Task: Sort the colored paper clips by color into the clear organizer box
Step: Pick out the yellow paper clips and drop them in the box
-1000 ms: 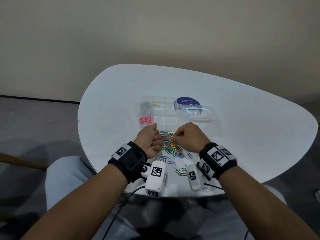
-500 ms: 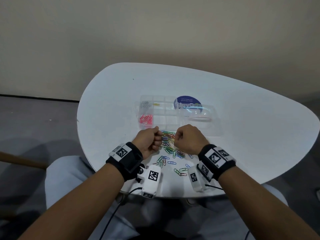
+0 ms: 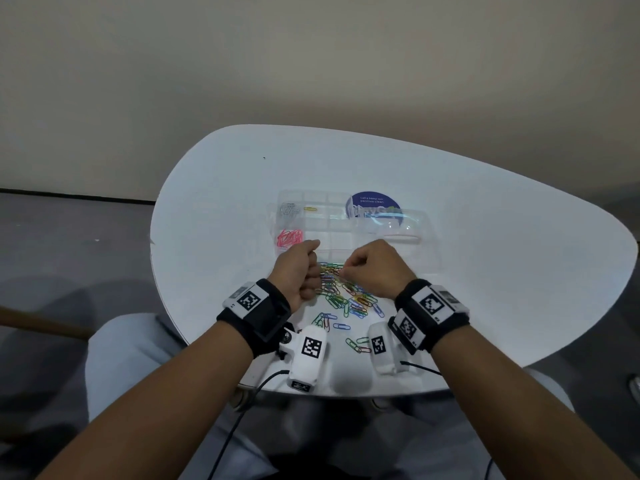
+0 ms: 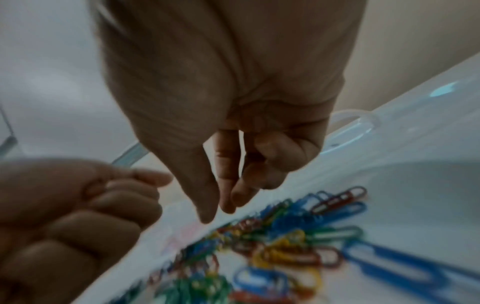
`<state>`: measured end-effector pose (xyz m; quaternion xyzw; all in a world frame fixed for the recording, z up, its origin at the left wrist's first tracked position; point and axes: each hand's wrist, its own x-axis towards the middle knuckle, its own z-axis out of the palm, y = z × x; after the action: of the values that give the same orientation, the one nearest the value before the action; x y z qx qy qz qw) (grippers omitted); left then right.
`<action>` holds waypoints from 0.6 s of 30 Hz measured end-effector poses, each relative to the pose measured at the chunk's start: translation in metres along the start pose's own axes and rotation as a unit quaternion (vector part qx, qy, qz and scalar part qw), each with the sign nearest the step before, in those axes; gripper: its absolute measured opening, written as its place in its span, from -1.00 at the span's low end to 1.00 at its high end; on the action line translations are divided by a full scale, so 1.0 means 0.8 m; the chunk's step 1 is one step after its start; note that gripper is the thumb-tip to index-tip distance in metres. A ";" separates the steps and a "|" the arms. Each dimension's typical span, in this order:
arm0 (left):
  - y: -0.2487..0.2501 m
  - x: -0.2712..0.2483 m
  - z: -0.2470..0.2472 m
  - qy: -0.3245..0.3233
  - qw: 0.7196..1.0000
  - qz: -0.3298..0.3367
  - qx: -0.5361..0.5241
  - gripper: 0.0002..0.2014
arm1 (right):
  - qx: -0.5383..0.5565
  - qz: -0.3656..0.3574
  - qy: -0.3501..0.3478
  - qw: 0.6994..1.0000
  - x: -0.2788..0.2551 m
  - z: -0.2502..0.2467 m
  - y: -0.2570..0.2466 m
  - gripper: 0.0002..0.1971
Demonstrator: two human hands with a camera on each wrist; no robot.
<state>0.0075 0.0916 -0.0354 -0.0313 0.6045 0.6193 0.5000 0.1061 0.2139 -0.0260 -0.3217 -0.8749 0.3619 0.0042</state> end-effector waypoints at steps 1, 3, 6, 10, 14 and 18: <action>0.001 0.000 -0.002 0.006 1.000 0.010 0.023 -0.50 | -0.029 0.012 -0.014 0.999 0.002 0.007 0.001 -0.92; 0.002 0.001 -0.007 0.016 0.998 0.023 0.056 -0.51 | -0.072 0.024 -0.025 0.997 0.005 0.018 0.001 -0.91; 0.000 0.002 -0.012 0.023 0.997 0.022 0.073 -0.55 | -0.097 0.021 -0.026 0.995 0.009 0.023 0.000 -0.85; -0.005 0.003 -0.014 0.029 0.991 0.036 0.129 -0.67 | -0.084 0.013 -0.031 0.996 0.005 0.017 0.008 -0.85; -0.006 -0.002 -0.010 0.013 0.985 0.082 0.153 -0.77 | 0.027 0.014 -0.014 0.999 -0.004 -0.004 0.011 -0.89; -0.004 -0.007 0.000 -0.006 0.976 0.115 0.185 -0.81 | 0.169 0.046 -0.021 0.984 -0.013 -0.022 0.004 -0.97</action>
<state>0.0125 0.0880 -0.0339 0.1353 0.7053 0.5502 0.4261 0.1199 0.2209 -0.0124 -0.3483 -0.7854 0.5111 0.0240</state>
